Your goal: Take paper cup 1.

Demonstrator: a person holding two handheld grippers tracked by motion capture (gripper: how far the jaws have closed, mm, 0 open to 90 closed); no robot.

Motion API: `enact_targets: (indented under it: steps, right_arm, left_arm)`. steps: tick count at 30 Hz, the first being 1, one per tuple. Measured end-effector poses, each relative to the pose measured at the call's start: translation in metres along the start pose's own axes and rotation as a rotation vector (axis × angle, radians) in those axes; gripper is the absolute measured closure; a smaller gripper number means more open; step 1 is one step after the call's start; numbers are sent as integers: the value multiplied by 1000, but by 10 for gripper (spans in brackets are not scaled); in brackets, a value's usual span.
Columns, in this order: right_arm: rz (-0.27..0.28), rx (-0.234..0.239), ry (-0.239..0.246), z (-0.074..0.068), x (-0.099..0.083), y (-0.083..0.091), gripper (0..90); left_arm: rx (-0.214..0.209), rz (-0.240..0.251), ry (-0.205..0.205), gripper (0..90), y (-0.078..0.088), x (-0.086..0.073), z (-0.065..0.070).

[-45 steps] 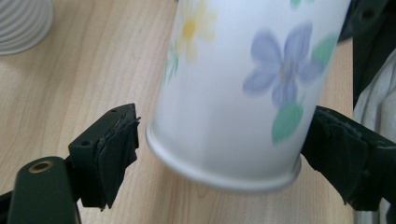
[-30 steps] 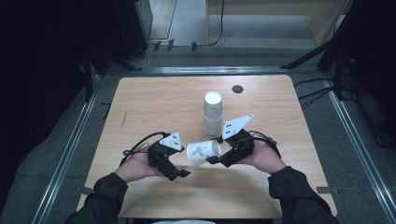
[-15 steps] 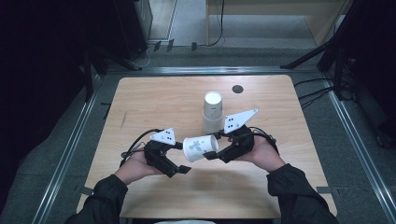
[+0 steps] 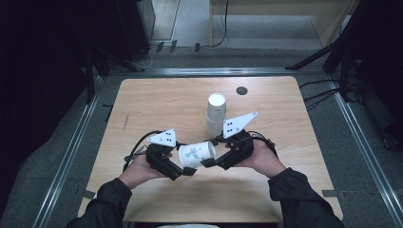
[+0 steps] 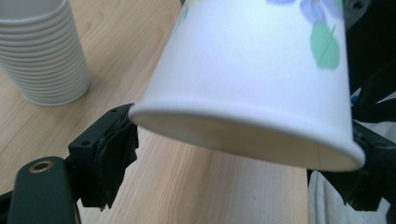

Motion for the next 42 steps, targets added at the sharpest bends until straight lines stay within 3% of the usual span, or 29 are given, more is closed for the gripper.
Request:
enact_targets:
  steps: [8, 21, 24, 26, 27, 29, 37, 40, 41, 42]
  right_arm:
    - [-10, 30, -9, -4, -1, -6, 341]
    - [-25, 41, -9, -5, -3, -8, 341]
    - [-32, 50, -6, -6, -4, -9, 287]
    - [-50, 23, 3, -4, -7, -11, 235]
    - [-72, -1, 10, -3, -11, -14, 233]
    - [-90, -3, 19, -3, -14, -14, 233]
    - [-106, -49, 26, 2, -21, -7, 243]
    - [-116, -80, 35, 5, -26, -5, 246]
    - [-116, -80, 35, 5, -26, -5, 246]
    - [-120, -95, 50, 6, -29, -5, 249]
  left_arm:
    - [-30, 31, -10, 144, 1, 3, 4]
    - [-42, 10, -27, 219, 0, 1, 6]
    - [-47, 12, -19, 222, 0, 1, 6]
    - [-44, 5, -20, 223, 1, 1, 5]
    - [-39, -9, -18, 224, 2, -1, 4]
    - [-36, -19, -19, 223, 2, -2, 4]
    - [12, -99, -10, 224, 8, -8, -7]
    - [41, -171, 22, 223, 2, -14, -16]
    - [41, -171, 22, 223, 2, -14, -16]
    - [48, -213, 35, 223, -3, -18, -19]
Point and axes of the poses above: each handheld gripper's, and its own axes: y roughly backward along the jaws, x roughly out of its top, z roughly to its right, the point moved 8 cm from there along -y, roughly forward along the jaws, and after that the axes turned 14 degrees about -x, right-handed, at the moved point
